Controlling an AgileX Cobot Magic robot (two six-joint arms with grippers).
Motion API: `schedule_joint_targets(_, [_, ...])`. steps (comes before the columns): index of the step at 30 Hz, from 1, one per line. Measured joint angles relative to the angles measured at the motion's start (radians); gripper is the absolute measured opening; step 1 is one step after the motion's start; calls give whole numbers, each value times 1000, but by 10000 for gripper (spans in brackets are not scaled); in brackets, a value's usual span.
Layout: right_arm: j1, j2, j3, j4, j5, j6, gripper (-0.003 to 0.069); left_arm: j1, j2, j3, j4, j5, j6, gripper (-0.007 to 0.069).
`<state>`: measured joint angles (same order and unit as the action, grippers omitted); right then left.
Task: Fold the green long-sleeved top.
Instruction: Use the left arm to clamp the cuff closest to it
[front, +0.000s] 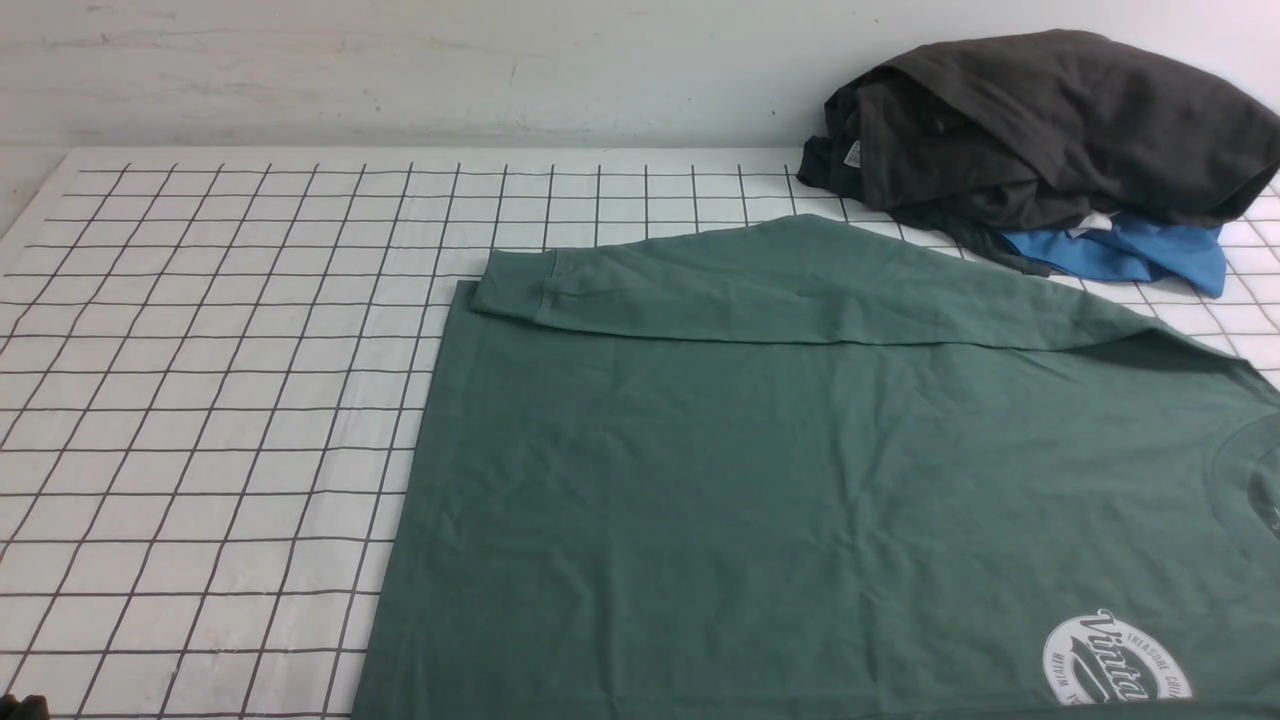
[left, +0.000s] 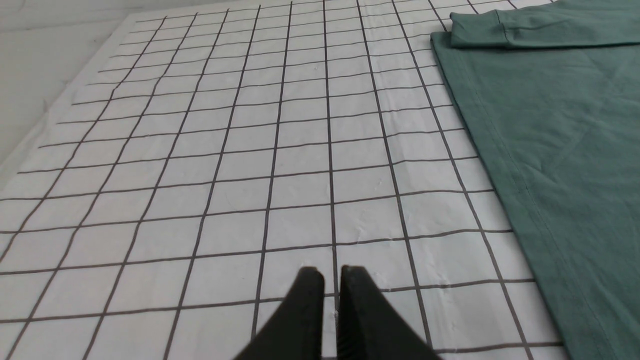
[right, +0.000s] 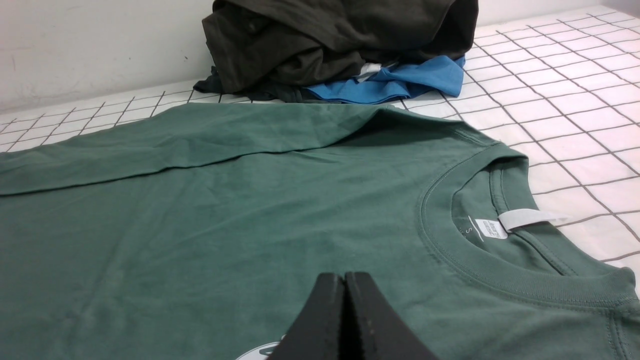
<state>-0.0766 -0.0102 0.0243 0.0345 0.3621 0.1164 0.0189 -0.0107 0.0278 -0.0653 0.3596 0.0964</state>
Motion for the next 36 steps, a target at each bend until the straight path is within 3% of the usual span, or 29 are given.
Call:
schedule_joint_targets(8, [0, 0, 0, 2, 0, 0, -14, 0, 0, 0, -27, -22, -39, 33])
schedule_joint_targets(12, [0, 0, 0, 39, 0, 19, -14, 0, 0, 0, -191, -64, -197, 33])
schedule_joint_targets(16, [0, 0, 0, 271, 5, 155, -14, 0, 0, 0, -521, -98, -440, 33])
schedule_joint_targets(18, [0, 0, 1, 423, 11, 236, -14, 0, 0, 0, -635, -102, -490, 33])
schedule_joint_targets(19, [0, 0, 1, 457, 11, 245, -14, 0, 0, 0, -635, -102, -490, 33])
schedule_joint_targets(20, [0, 0, 2, 570, 18, 297, -14, 0, 0, 0, -681, -102, -498, 33])
schedule_joint_targets(22, [0, 0, 0, 697, 13, 337, -14, 0, 0, 0, -706, -105, -483, 33])
schedule_joint_targets(24, [0, 0, 0, 743, 10, 330, -14, 0, 0, 0, -714, -105, -475, 33])
schedule_joint_targets(28, [0, 0, 0, 734, -12, 281, -14, 0, 0, 0, -718, -101, -429, 33])
schedule_joint_targets(32, [0, 0, 2, 729, -57, 203, -14, 0, 0, -72, -717, -41, -172, 33])
schedule_joint_targets(34, [0, 0, 2, 729, -67, 117, -14, 0, 0, -145, -715, -1, 17, 33])
schedule_joint_targets(36, [0, 1, -10, 726, -68, 20, -14, 0, 30, -224, -706, 50, 122, 33])
